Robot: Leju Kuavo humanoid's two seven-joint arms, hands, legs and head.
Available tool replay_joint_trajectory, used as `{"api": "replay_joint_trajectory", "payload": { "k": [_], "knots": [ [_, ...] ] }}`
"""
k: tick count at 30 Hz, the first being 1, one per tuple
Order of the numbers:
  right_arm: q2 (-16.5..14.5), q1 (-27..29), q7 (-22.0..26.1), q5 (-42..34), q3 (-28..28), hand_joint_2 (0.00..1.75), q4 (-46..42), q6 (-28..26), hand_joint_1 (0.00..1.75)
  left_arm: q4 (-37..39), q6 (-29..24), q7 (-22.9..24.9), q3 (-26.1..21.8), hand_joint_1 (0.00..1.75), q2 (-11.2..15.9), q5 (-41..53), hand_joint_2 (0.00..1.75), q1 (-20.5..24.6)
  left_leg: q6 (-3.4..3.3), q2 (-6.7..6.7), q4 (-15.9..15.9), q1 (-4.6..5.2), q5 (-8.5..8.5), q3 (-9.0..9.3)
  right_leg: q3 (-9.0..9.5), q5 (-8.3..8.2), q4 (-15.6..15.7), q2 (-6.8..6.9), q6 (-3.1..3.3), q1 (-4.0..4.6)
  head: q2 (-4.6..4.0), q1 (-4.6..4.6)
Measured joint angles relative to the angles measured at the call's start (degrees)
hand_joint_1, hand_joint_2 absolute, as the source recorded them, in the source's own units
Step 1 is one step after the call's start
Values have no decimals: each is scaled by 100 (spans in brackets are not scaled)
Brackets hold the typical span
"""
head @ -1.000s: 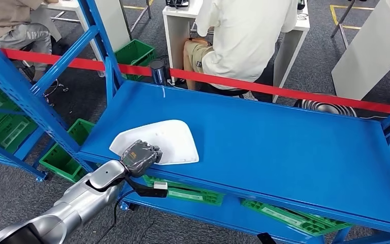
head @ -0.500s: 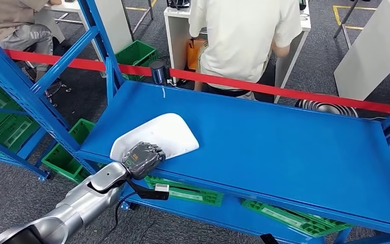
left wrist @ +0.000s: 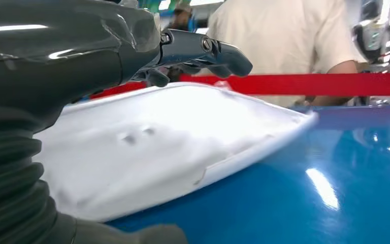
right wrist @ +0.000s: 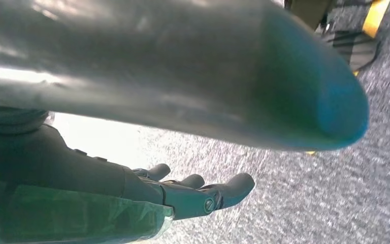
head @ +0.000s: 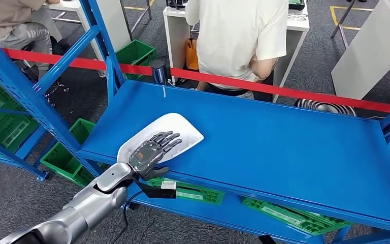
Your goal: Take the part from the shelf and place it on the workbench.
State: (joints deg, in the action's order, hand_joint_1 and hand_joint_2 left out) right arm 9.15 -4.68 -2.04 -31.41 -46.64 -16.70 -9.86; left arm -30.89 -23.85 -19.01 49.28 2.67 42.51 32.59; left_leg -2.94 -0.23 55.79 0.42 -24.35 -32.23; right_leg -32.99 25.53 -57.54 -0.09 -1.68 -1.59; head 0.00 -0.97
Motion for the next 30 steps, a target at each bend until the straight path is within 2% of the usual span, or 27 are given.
{"api": "replay_joint_trajectory", "payload": {
  "k": [2, 4, 5, 6, 7, 8, 9, 10, 11, 13, 15, 16, 17, 19, 20, 21, 22, 23, 25, 26, 27, 29, 30],
  "knots": [
    [5, -1, 2, 7, 17, 0, 1, 0, 0, -74, 202, 12, -59, 0, -32, -296, 0, -63, -46, -14, -97, -26, 67, 36, -212, 206, -416, 8, 38, 11, 0, 13],
    [18, 14, 3, 12, 33, 0, 2, -2, 0, -141, 314, -1, -97, 0, -48, -522, 0, -187, -62, -21, -101, -7, 76, 9, -583, 517, -1178, 7, 82, 15, 0, 23],
    [23, 27, 3, 14, 38, 0, 4, -4, 0, -178, 333, -10, -105, 0, -52, -597, 0, -260, -61, -20, -93, 1, 76, -5, -728, 604, -1467, 8, 71, 14, 0, 25],
    [26, 39, 3, 15, 44, 0, 5, -8, 0, -218, 341, -18, -108, 0, -56, -653, 0, -323, -57, -18, -82, 5, 74, -16, -781, 609, -1567, 8, 35, 12, 0, 25],
    [28, 47, 3, 17, 51, 0, 6, -11, 0, -265, 342, -21, -108, 0, -57, -704, 0, -372, -49, -14, -64, 5, 67, -22, -712, 518, -1421, 10, -21, 6, 0, 26],
    [31, 49, 3, 21, 59, 0, 7, -13, 0, -317, 342, -21, -106, 0, -56, -750, 0, -403, -31, -10, -34, 2, 52, -26, -531, 359, -1056, 13, -86, -4, 0, 26],
    [36, 47, 3, 27, 68, 0, 7, -15, 0, -377, 341, -13, -103, 0, -56, -791, 0, -423, -2, -7, 8, 1, 27, -36, -326, 221, -646, 21, -123, -14, 0, 26],
    [38, 44, 3, 31, 75, 0, 7, -15, 0, -444, 341, 11, -98, 0, -53, -822, 0, -435, 31, -3, 62, 11, -3, -55, -151, 114, -301, 21, -128, -16, 0, 26],
    [39, 42, 4, 34, 81, 0, 7, -15, 0, -511, 339, 43, -91, 0, -51, -841, 0, -445, 61, -1, 108, 22, -27, -79, -49, 59, -96, 20, -104, -12, 0, 25],
    [34, 43, 8, 35, 94, 0, 7, -15, 0, -628, 336, 123, -72, 0, -45, -863, 0, -465, 96, 1, 152, 36, -47, -118, -27, 48, -38, 8, -20, 16, 0, 21],
    [29, 49, 11, 34, 115, 0, 7, -15, 0, -734, 335, 188, -49, 0, -37, -888, 0, -478, 131, 3, 190, 12, -78, -143, -34, 37, -42, 3, 43, -3, 0, 18],
    [27, 49, 14, 33, 124, 0, 7, -15, 0, -788, 335, 211, -37, 0, -33, -901, 0, -480, 164, 6, 302, -1, -159, -191, -31, 31, -37, 1, 65, -18, 0, 13],
    [26, 49, 16, 34, 132, 0, 7, -15, 0, -847, 335, 226, -22, 0, -28, -906, 0, -482, 204, 9, 533, -17, -301, -296, -27, 28, -32, -1, 82, -35, 0, 8],
    [27, 51, 22, 35, 141, 0, 7, -15, 0, -970, 332, 237, 7, 0, -10, -908, 0, -504, 270, 11, 1270, -46, -665, -642, -27, 30, -34, -3, 93, -26, 0, -1],
    [27, 54, 23, 35, 146, 0, 7, -15, 0, -1033, 325, 239, 29, 0, 3, -901, 0, -526, 281, 11, 1618, -57, -780, -818, -27, 33, -35, -4, 97, -18, 0, -1],
    [28, 57, 24, 35, 151, 0, 7, -15, 0, -1091, 312, 240, 56, 0, 17, -885, 0, -549, 278, 11, 1807, -63, -801, -923, -24, 35, -35, -7, 100, -8, 0, -1],
    [28, 59, 25, 34, 156, 0, 7, -15, 0, -1145, 287, 240, 87, 0, 30, -853, 0, -569, 257, 14, 1767, -63, -707, -920, -18, 37, -35, -14, 102, 2, 0, -1],
    [28, 59, 26, 32, 161, 0, 7, -15, 0, -1198, 248, 240, 118, 0, 43, -803, 0, -582, 214, 19, 1497, -57, -517, -803, -7, 39, -35, -23, 103, 15, 0, -2],
    [9, 59, 34, 12, 167, 0, 7, -15, 0, -1302, 69, 289, 175, 0, 72, -591, 0, -585, 87, 32, 683, -26, -147, -413, 8, 41, -29, -41, 102, 41, 0, 7],
    [2, 63, 44, -11, 174, 0, 7, -17, 0, -1343, -80, 363, 215, 0, 85, -412, 0, -581, 32, 30, 388, 2, -55, -272, 6, 42, -24, -44, 99, 47, 0, 9],
    [-4, 74, 59, -37, 186, 0, 8, -20, 0, -1376, -245, 465, 263, 0, 95, -202, 0, -580, -5, 28, 241, 28, -36, -205, 2, 41, -17, -44, 91, 45, 0, 12],
    [3, 108, 103, -85, 222, 0, 9, -31, 0, -1416, -513, 673, 369, 0, 108, 162, 0, -580, -39, 18, 168, 63, -39, -184, 7, 30, 15, -37, 48, 44, 0, 5],
    [3, 128, 124, -98, 240, 0, 9, -34, 0, -1437, -581, 741, 408, 0, 110, 259, 0, -583, -50, 12, 107, 51, -8, -150, 7, 35, 15, -32, 25, 45, 0, 5]
  ]
}}
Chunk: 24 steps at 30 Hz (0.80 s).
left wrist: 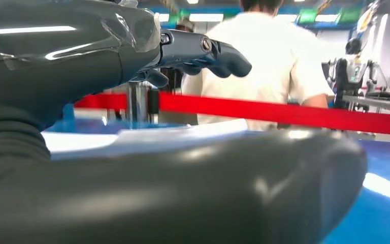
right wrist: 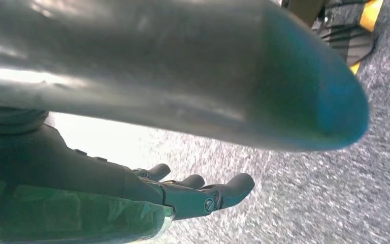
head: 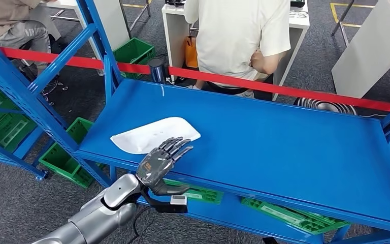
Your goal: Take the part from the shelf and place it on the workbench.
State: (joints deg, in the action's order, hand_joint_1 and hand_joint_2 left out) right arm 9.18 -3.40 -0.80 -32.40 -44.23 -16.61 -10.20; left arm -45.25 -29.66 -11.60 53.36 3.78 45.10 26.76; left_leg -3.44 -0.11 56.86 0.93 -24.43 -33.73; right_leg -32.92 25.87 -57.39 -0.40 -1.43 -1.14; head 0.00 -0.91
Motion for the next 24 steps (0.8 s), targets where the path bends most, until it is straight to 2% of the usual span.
{"api": "replay_joint_trajectory", "payload": {
  "k": [2, 4, 5, 6, 7, 8, 9, 10, 11, 12, 14, 16, 18, 20, 21, 22, 23, 24],
  "knots": [
    [5, 23, 23, -19, 31, 0, 0, -8, 0, -37, -79, 97, 64, 0, -3, 95, 0, 14, -35, -15, -146, -31, 80, 76, -120, 135, -243, 9, 0, 10, 0, 8],
    [14, 45, 27, -44, 55, 0, 0, -27, 0, -55, -157, 226, 125, 0, -9, 194, 0, 19, -57, -21, -203, -39, 117, 98, -475, 446, -963, 12, 42, 3, 0, 15],
    [18, 62, 27, -58, 63, 0, 0, -40, 0, -57, -203, 315, 150, 0, -10, 263, 0, 9, -59, -19, -202, -34, 117, 91, -666, 579, -1347, 12, 40, -1, 0, 17],
    [22, 84, 27, -72, 69, 0, 0, -52, 0, -55, -250, 412, 170, 0, -12, 342, 0, -2, -58, -16, -200, -29, 117, 88, -794, 648, -1596, 13, 15, -9, 0, 17],
    [25, 103, 27, -87, 73, 0, 0, -60, 0, -50, -298, 520, 187, 0, -14, 441, 44, -9, -56, -12, -197, -27, 116, 86, -812, 626, -1623, 14, -35, -17, 0, 17],
    [29, 115, 27, -100, 75, 0, 0, -63, 0, -43, -340, 620, 201, 0, -18, 539, 87, -11, -49, -8, -188, -27, 112, 87, -700, 514, -1389, 18, -99, -28, 0, 18],
    [35, 120, 27, -112, 77, 0, 0, -64, 0, -34, -372, 709, 215, 0, -21, 628, 131, -9, -34, -5, -169, -27, 102, 86, -492, 352, -974, 27, -161, -39, 0, 18],
    [42, 118, 27, -121, 79, 0, -1, -65, 0, -25, -393, 780, 227, 0, -23, 701, 175, -5, -7, -3, -131, -16, 83, 74, -278, 203, -543, 41, -193, -42, 0, 19],
    [49, 117, 27, -128, 80, 0, -1, -66, 0, -16, -400, 826, 238, 0, -24, 741, 175, -1, 24, -2, -87, -3, 59, 57, -108, 85, -208, 48, -183, -42, 0, 14],
    [54, 119, 26, -134, 81, 0, -1, -66, 0, -7, -398, 857, 246, 0, -25, 761, 175, 1, 54, -3, -50, 9, 40, 39, -11, 22, -18, 53, -145, -35, 0, 11],
    [56, 131, 22, -152, 83, 0, -1, -66, 0, 16, -390, 885, 252, 0, -24, 763, 175, 4, 97, -7, -13, 15, 22, 16, 17, -16, 33, 45, -44, -25, 0, 5],
    [52, 137, 19, -166, 83, 0, -2, -66, 0, 43, -386, 888, 249, 0, -21, 748, 175, 6, 157, -1, 72, -8, -43, -17, 25, -34, 42, 39, 13, -51, 0, 2],
    [54, 137, 19, -174, 83, 0, -2, -66, 0, 69, -393, 888, 246, 0, -15, 737, 175, 5, 244, 12, 536, -47, -330, -222, 29, -44, 49, 34, 61, -79, 0, -11],
    [59, 145, 19, -184, 83, 0, -2, -68, 0, 103, -404, 895, 246, 0, -9, 736, 175, -11, 309, 15, 1337, -94, -699, -599, 22, -45, 47, 34, 84, -77, 0, -18],
    [59, 151, 19, -193, 82, 0, -2, -70, 0, 121, -407, 907, 246, 0, -7, 745, 175, -24, 327, 14, 1621, -114, -779, -739, 21, -44, 46, 33, 85, -76, 0, -18],
    [59, 157, 19, -202, 81, 0, -2, -74, 0, 139, -413, 925, 246, 0, -5, 761, 175, -33, 334, 13, 1706, -131, -753, -786, 24, -44, 46, 32, 84, -76, 0, -18],
    [58, 160, 19, -211, 81, 0, -2, -78, 0, 154, -424, 952, 245, 0, -3, 787, 175, -37, 329, 13, 1547, -142, -619, -714, 29, -43, 45, 28, 83, -77, 0, -18],
    [56, 160, 19, -220, 80, 0, -2, -81, 0, 164, -442, 981, 243, 0, -2, 820, 175, -37, 309, 14, 1178, -148, -414, -534, 37, -43, 46, 21, 82, -77, 0, -18]
  ]
}}
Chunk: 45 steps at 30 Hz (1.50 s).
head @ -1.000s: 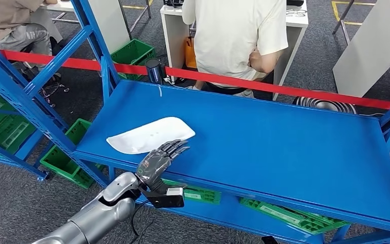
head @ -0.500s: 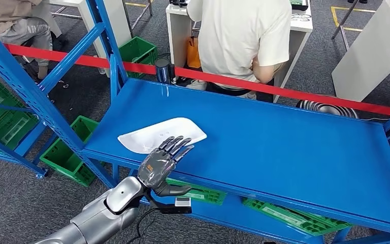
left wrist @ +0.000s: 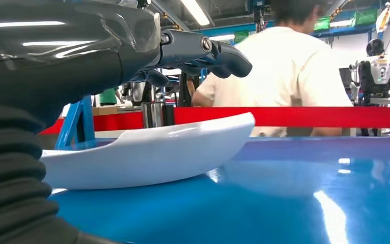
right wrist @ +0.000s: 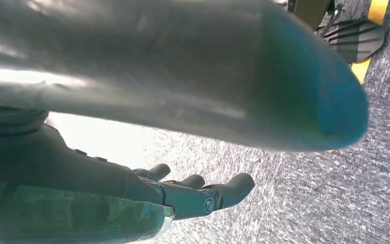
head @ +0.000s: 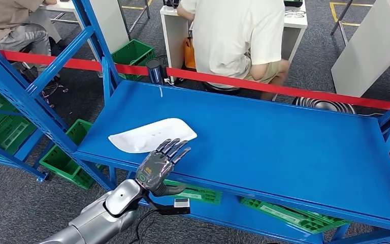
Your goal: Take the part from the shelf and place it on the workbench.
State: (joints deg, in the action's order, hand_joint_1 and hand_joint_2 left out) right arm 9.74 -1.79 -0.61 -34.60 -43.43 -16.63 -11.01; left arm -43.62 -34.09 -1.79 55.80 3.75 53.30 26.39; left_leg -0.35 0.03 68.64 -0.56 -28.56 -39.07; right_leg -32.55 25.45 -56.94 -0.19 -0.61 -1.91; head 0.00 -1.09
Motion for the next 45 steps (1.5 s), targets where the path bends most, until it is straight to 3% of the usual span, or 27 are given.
{"api": "replay_joint_trajectory", "payload": {
  "k": [2, 3, 7, 9, 11, 12, 13, 14, 16, 18, 20, 23, 24, 27, 28, 29, 30, 32, 34, 36, 38, 39, 42, 43, 44, 45],
  "knots": [
    [-11, -3, 0, -18, 0, 0, 0, -7, 0, 12, -51, 55, -11, 0, 3, 55, 175, 11, -64, 6, -815, 13, 315, 402, 1, 0, 1, -13, -14, 16, 0, 2],
    [-15, -2, 0, -30, 0, 0, 0, -11, 0, 15, -82, 73, -18, 0, 4, 75, 175, 14, -91, 7, -1060, 29, 381, 521, -7, 0, 0, -16, -33, 26, 0, 2],
    [-17, 18, 0, -81, -4, 0, 0, -32, 0, 23, -337, 56, -94, 0, 16, 111, 175, -5, -203, 1, -1243, 54, 430, 586, -50, 14, -22, -7, -148, 24, 0, 7],
    [-9, 26, 5, -112, -7, 0, 0, -47, 0, 20, -494, -31, -165, 0, 9, 125, 175, -14, -269, -5, -1326, 39, 488, 626, -246, 215, -426, 3, -114, 27, 0, 20],
    [1, 43, 12, -149, -10, 0, 0, -69, 0, 0, -568, -197, -281, 0, 0, 181, 175, -71, -292, -6, -1330, 62, 496, 620, -624, 544, -1226, 5, -58, 31, 0, 32],
    [4, 57, 15, -167, -11, 0, 0, -81, 0, -27, -578, -308, -368, 0, -4, 222, 175, -126, -293, -5, -1327, 74, 495, 616, -785, 653, -1558, 5, -61, 31, 0, 34],
    [5, 72, 18, -182, -14, 0, 0, -89, 0, -64, -582, -436, -468, 0, -10, 261, 175, -185, -293, -3, -1323, 82, 494, 613, -852, 679, -1695, 6, -88, 31, 0, 34],
    [6, 83, 24, -197, -17, 0, 0, -95, 0, -109, -586, -587, -583, 0, -21, 292, 175, -245, -291, -1, -1315, 86, 493, 611, -800, 613, -1589, 7, -136, 30, 0, 35],
    [12, 88, 48, -230, -22, 0, 0, -101, 0, -223, -592, -954, -880, 0, -72, 337, 175, -360, -265, 4, -1270, 91, 473, 604, -398, 319, -791, 19, -233, 25, 0, 37],
    [21, 82, 78, -259, -25, 0, 0, -109, 0, -357, -596, -1352, -1245, 0, -146, 355, 175, -479, -214, 7, -1200, 122, 430, 576, -61, 111, -146, 25, -220, 34, 0, 35],
    [25, 88, 95, -279, -30, 0, -1, -115, 0, -473, -597, -1599, -1575, 0, -209, 352, 175, -583, -174, 5, -1167, 141, 409, 554, -12, 74, -52, 17, -131, 62, 0, 29],
    [24, 103, 114, -310, -39, 0, -2, -119, 0, -555, -599, -1638, -1899, 0, -275, 402, 175, -665, -97, 3, -1018, 103, 299, 482, -8, 43, -38, 12, -25, 25, 0, 19],
    [26, 102, 124, -321, -42, 0, -2, -121, 0, -561, -599, -1605, -1964, 0, -289, 438, 175, -674, -58, 4, -797, 86, 158, 380, -6, 34, -32, 11, 2, 8, 0, 12],
    [35, 110, 145, -361, -58, 0, -1, -127, 0, -546, -600, -1444, -2077, 0, -309, 540, 175, -709, 36, 2, 313, 32, -352, -135, -21, 28, -36, 12, 40, 30, 0, -1],
    [36, 115, 148, -379, -64, 0, -1, -128, 0, -530, -600, -1383, -2097, 0, -311, 566, 175, -723, 42, 2, 514, 22, -384, -232, -22, 27, -37, 10, 42, 40, 0, -1],
    [36, 120, 150, -396, -69, 0, -1, -129, 0, -510, -599, -1327, -2112, 0, -312, 587, 175, -731, 32, 2, 487, 18, -306, -220, -19, 27, -37, 7, 42, 49, 0, -2],
    [36, 123, 152, -416, -74, 0, -2, -130, 0, -489, -599, -1276, -2123, 0, -313, 608, 175, -731, 3, 3, 227, 22, -136, -95, -12, 27, -36, 1, 42, 59, 0, -2],
    [22, 124, 158, -451, -86, 0, -5, -133, 0, -456, -599, -1197, -2151, 0, -315, 642, 175, -714, -105, 5, -603, 50, 218, 319, -4, 27, -33, -12, 37, 77, 0, 4],
    [15, 126, 166, -479, -101, 0, -9, -144, 0, -421, -600, -1133, -2177, 0, -317, 674, 175, -687, -202, -3, -1091, 103, 334, 552, -18, 20, -27, -15, 11, 81, 0, 7],
    [19, 136, 175, -506, -113, 0, -11, -156, 0, -374, -600, -1058, -2204, 0, -312, 711, 175, -673, -249, -12, -1160, 138, 328, 567, -24, 6, -3, -10, -42, 81, 0, 5],
    [18, 147, 181, -523, -123, 0, -11, -161, 0, -331, -601, -1003, -2233, 0, -317, 745, 175, -661, -299, -26, -1266, 110, 395, 635, -75, 61, -100, -3, -66, 87, 0, 9],
    [21, 149, 181, -527, -128, 0, -11, -162, 0, -314, -602, -990, -2243, 0, -326, 755, 175, -651, -325, -32, -1321, 94, 432, 670, -167, 155, -289, -1, -55, 92, 0, 16],
    [43, 165, 181, -542, -151, 0, -11, -163, 0, -245, -600, -947, -2245, 0, -348, 777, 175, -646, -354, -33, -1361, 92, 466, 683, -690, 587, -1365, 2, -11, 74, 0, 39],
    [51, 174, 181, -551, -157, 0, -11, -163, 0, -214, -600, -916, -2244, 0, -350, 788, 175, -653, -352, -30, -1358, 96, 466, 678, -806, 648, -1592, 2, -37, 64, 0, 41],
    [55, 183, 182, -561, -162, 0, -11, -166, 0, -181, -600, -873, -2245, 0, -350, 810, 175, -657, -346, -27, -1352, 97, 463, 675, -815, 620, -1601, 4, -87, 52, 0, 41],
    [59, 188, 184, -569, -166, 0, -11, -169, 0, -151, -600, -823, -2246, 0, -348, 842, 175, -659, -334, -24, -1337, 94, 456, 674, -702, 505, -1364, 7, -153, 38, 0, 42]
  ]
}}
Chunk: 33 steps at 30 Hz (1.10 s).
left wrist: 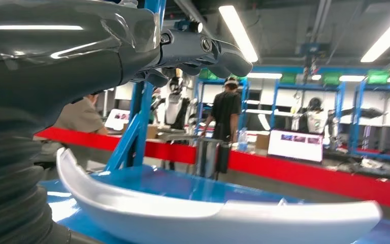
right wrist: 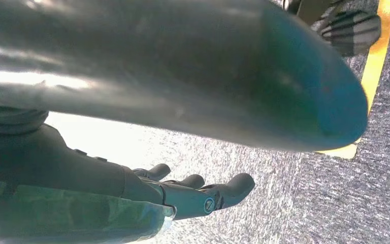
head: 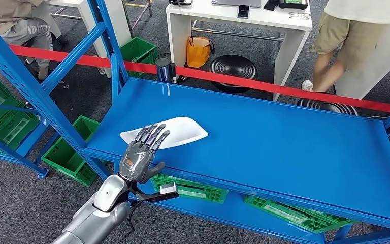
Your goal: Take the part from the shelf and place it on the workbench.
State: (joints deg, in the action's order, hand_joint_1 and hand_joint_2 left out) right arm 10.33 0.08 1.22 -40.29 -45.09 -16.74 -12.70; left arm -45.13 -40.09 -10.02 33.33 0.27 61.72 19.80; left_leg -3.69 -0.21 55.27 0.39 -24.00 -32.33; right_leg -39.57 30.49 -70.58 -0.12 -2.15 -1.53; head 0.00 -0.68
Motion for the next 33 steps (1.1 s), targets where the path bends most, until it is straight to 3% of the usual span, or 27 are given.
{"api": "replay_joint_trajectory", "payload": {
  "k": [2, 4, 7, 9, 12, 13, 14, 15, 17, 19, 21, 24, 25, 27, 29, 30, 32, 33],
  "knots": [
    [9, -5, 5, -15, -7, 0, 0, -11, 0, 65, 0, 111, -9, 0, 11, 86, 175, 5, 58, 3, 67, 2, -39, -13, 409, -301, 809, 14, -100, -26, 0, 2],
    [15, -18, 8, -34, -21, 0, 0, -27, 0, 150, 0, 228, -18, 0, 34, 177, 175, 21, 132, 3, 159, 22, -89, -48, 637, -444, 1262, 16, -67, -24, 0, -3],
    [19, -27, 5, -64, -43, 0, 0, -40, 0, 318, -1, 409, -16, 0, 82, 317, 175, 52, 201, 0, 213, 14, -115, -84, 629, -456, 1259, 5, 67, -9, 0, -12],
    [23, -30, 7, -84, -52, 0, 0, -41, 0, 444, -2, 536, -8, 0, 126, 409, 175, 90, 265, 5, 433, -10, -272, -179, 630, -470, 1265, 1, 131, -34, 0, -19],
    [34, -36, 9, -102, -78, 0, 0, -41, 0, 647, -2, 688, 7, 0, 188, 519, 175, 146, 352, 12, 1515, -50, -818, -674, 625, -473, 1267, 1, 172, -22, 0, -27],
    [35, -35, 9, -104, -88, 0, 0, -41, 0, 699, -2, 710, 10, 0, 203, 533, 175, 158, 359, 12, 1820, -58, -910, -821, 626, -472, 1266, 1, 173, -10, 0, -27],
    [36, -34, 9, -105, -99, 0, 0, -41, 0, 745, -1, 728, 15, 0, 213, 545, 175, 176, 352, 12, 1932, -62, -893, -878, 630, -472, 1266, 1, 174, 2, 0, -27],
    [37, -37, 10, -107, -110, 0, 0, -41, 0, 785, -1, 756, 20, 0, 220, 556, 175, 205, 328, 15, 1784, -60, -761, -809, 639, -472, 1266, 0, 173, 16, 0, -28],
    [34, -51, 12, -111, -133, 0, -1, -42, 0, 869, -1, 868, 39, 0, 237, 600, 175, 293, 216, 22, 981, -36, -376, -410, 660, -472, 1269, -5, 172, 38, 0, -27],
    [30, -69, 9, -123, -157, 0, -3, -43, 0, 971, -2, 1046, 83, 0, 267, 669, 175, 392, 111, 0, 359, 7, -181, -101, 664, -477, 1274, -5, 161, 61, 0, -20],
    [34, -83, 0, -143, -176, 0, -4, -44, 0, 1085, 0, 1244, 133, 0, 308, 733, 175, 489, 67, -24, 234, 46, -171, -53, 666, -496, 1301, 7, 127, 61, 0, -19],
    [42, -95, -4, -175, -190, 0, -4, -47, 0, 1248, 3, 1430, 176, 0, 357, 776, 175, 607, -3, -29, 28, 14, -37, 36, 606, -448, 1202, 15, 88, 65, 0, -15],
    [46, -96, -5, -186, -193, 0, -4, -48, 0, 1299, 3, 1464, 190, 0, 362, 782, 175, 636, -15, -33, -36, -3, 10, 60, 498, -336, 977, 15, 103, 65, 0, -10],
    [60, -90, -9, -202, -198, 0, -4, -48, 0, 1389, 3, 1523, 227, 0, 370, 815, 175, 684, -20, -32, -60, 0, 39, 44, 153, 5, 224, 14, 132, 47, 0, -7],
    [79, -77, -17, -216, -205, 0, -4, -49, 0, 1461, 4, 1586, 268, 3, 376, 874, 175, 718, -5, -21, -57, 1, 47, 30, -80, 187, -312, 15, 78, 23, 0, -5],
    [88, -73, -20, -222, -211, 0, -4, -50, 0, 1496, 5, 1611, 286, 9, 380, 900, 175, 734, 7, -15, -51, -2, 50, 29, -36, 144, -256, 16, 15, 6, 0, -5],
    [104, -79, -20, -233, -224, 0, -4, -52, 0, 1557, 9, 1643, 312, 21, 386, 926, 175, 769, 53, -2, -9, -14, 40, 22, 381, -132, 514, 25, -132, -47, 0, -4],
    [103, -87, -20, -237, -232, 0, -4, -54, 0, 1583, 11, 1654, 322, 24, 395, 932, 175, 787, 94, 7, 34, -4, 19, 3, 585, -252, 905, 32, -162, -59, 0, 0]
  ]
}}
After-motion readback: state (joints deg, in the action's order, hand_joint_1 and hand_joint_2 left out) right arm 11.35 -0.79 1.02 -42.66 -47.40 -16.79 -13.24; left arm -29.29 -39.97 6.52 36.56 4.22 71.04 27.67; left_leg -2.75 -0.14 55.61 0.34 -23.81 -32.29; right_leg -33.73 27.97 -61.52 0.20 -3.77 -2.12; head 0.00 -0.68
